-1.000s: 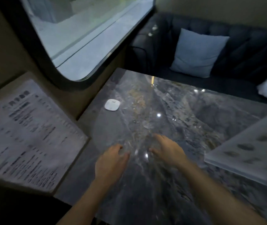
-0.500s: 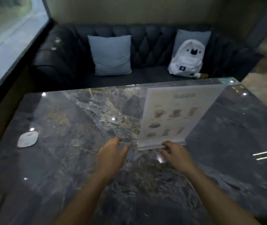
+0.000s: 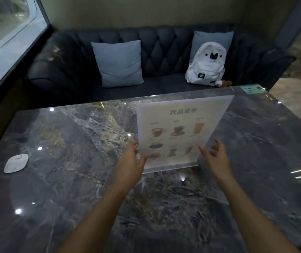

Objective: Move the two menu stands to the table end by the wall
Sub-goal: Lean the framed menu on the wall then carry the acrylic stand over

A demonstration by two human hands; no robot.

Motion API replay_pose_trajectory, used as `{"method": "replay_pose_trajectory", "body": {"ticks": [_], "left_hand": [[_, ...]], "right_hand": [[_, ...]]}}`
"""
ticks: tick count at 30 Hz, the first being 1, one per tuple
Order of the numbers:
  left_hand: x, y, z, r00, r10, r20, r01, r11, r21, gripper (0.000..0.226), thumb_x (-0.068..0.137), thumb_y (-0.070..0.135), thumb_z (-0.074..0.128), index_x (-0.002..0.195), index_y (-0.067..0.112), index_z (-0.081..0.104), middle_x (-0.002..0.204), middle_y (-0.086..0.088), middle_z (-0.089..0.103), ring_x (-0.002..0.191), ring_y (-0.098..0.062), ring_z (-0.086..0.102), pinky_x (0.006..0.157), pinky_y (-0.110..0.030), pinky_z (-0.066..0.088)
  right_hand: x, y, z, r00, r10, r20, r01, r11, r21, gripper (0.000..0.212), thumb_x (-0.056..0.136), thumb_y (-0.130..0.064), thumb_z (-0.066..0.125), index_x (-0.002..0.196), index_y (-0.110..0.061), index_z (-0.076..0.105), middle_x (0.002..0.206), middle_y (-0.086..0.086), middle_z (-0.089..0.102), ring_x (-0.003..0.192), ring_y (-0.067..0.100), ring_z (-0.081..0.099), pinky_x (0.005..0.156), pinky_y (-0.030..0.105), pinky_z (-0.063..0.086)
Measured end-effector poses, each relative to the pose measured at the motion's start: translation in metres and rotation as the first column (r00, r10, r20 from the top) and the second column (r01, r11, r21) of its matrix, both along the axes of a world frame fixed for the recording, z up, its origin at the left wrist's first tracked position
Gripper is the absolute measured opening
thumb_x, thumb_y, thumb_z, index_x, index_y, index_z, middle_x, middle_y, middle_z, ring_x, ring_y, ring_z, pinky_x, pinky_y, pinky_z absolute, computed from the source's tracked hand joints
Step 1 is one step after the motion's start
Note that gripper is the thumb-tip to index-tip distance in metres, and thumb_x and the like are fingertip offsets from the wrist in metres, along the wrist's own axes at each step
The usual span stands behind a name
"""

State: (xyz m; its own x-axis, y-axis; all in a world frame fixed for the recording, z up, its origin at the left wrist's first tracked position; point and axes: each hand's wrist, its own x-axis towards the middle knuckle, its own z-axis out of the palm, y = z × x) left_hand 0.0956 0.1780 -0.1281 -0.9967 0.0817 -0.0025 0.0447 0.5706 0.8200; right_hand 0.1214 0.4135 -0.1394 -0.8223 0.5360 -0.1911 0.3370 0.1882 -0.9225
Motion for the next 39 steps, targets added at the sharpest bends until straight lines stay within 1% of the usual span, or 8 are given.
{"method": "replay_pose_trajectory", "body": {"ticks": [10,15,20,23,27,32,36,39], "left_hand": [[0.003,0.007,-0.003,0.995,0.042,-0.091,-0.056,0.987,-0.153,0.023,0.092,0.015,0.038,0.113,0.012,0.047,0.107,-0.018,0.064,0.093,-0.037,0.059,0.075,-0.05,0.05],[0.011,-0.013,-0.004,0.989,0.135,-0.065,-0.138,0.99,-0.04,0.025,0.091,0.017,0.037,0.111,0.014,0.052,0.104,-0.016,0.067,0.089,-0.034,0.061,0.074,-0.051,0.051],[0.016,-0.053,-0.001,0.966,0.245,-0.078,-0.246,0.969,0.0,0.02,0.09,0.016,0.042,0.099,0.005,0.055,0.097,-0.02,0.068,0.085,-0.035,0.061,0.073,-0.053,0.05],[0.018,-0.083,-0.001,0.946,0.305,-0.113,-0.31,0.95,-0.03,0.031,0.082,0.025,0.037,0.094,0.002,0.054,0.089,-0.021,0.068,0.079,-0.038,0.062,0.068,-0.055,0.051],[0.027,-0.126,0.008,0.893,0.436,-0.112,-0.442,0.896,-0.037,0.018,0.09,0.014,0.046,0.1,0.006,0.057,0.098,-0.018,0.068,0.088,-0.037,0.062,0.073,-0.049,0.05],[0.045,-0.191,0.006,0.809,0.582,-0.078,-0.587,0.808,-0.051,0.015,0.093,0.018,0.045,0.102,0.009,0.055,0.095,-0.017,0.068,0.081,-0.032,0.061,0.064,-0.034,0.04],[0.058,-0.238,0.008,0.751,0.656,-0.077,-0.66,0.751,-0.027,0.019,0.094,0.016,0.043,0.107,0.013,0.056,0.092,-0.003,0.064,0.077,-0.021,0.059,0.066,-0.031,0.042],[0.068,-0.27,0.007,0.705,0.698,-0.123,-0.707,0.705,-0.055,0.016,0.093,0.012,0.043,0.104,0.012,0.055,0.083,-0.001,0.062,0.063,-0.015,0.053,0.053,-0.02,0.039]], "right_hand": [[-0.014,-0.023,0.002,0.976,0.061,-0.208,-0.08,0.993,-0.085,0.047,0.087,-0.022,0.06,0.124,-0.011,0.034,0.119,0.005,0.049,0.106,0.02,0.052,0.086,0.031,0.044],[-0.025,-0.044,0.007,0.97,0.071,-0.232,-0.085,0.995,-0.052,0.042,0.087,-0.025,0.06,0.119,-0.01,0.039,0.113,0.004,0.053,0.1,0.019,0.054,0.081,0.03,0.045],[-0.046,-0.082,0.01,0.951,0.19,-0.245,-0.2,0.98,-0.014,0.046,0.086,-0.026,0.061,0.12,-0.006,0.038,0.103,0.0,0.054,0.088,0.014,0.056,0.062,0.013,0.045],[-0.056,-0.113,0.013,0.936,0.255,-0.245,-0.269,0.963,-0.026,0.05,0.084,-0.031,0.063,0.121,-0.008,0.038,0.108,0.001,0.055,0.088,0.013,0.057,0.065,0.019,0.047],[-0.072,-0.166,0.015,0.917,0.333,-0.219,-0.356,0.932,-0.075,0.059,0.082,-0.033,0.065,0.128,-0.008,0.037,0.122,0.007,0.054,0.106,0.025,0.057,0.089,0.043,0.052],[-0.082,-0.243,0.016,0.849,0.475,-0.233,-0.493,0.869,-0.026,0.052,0.083,-0.033,0.064,0.124,-0.01,0.04,0.114,0.0,0.052,0.101,0.019,0.054,0.08,0.032,0.045],[-0.091,-0.301,0.012,0.788,0.581,-0.201,-0.59,0.807,0.017,0.044,0.083,-0.037,0.063,0.115,-0.016,0.044,0.11,0.001,0.057,0.097,0.022,0.059,0.082,0.037,0.05],[-0.092,-0.337,0.01,0.734,0.652,-0.193,-0.669,0.742,-0.037,0.028,0.087,-0.029,0.059,0.11,-0.022,0.046,0.096,-0.011,0.056,0.083,0.006,0.056,0.062,0.013,0.044]]}}
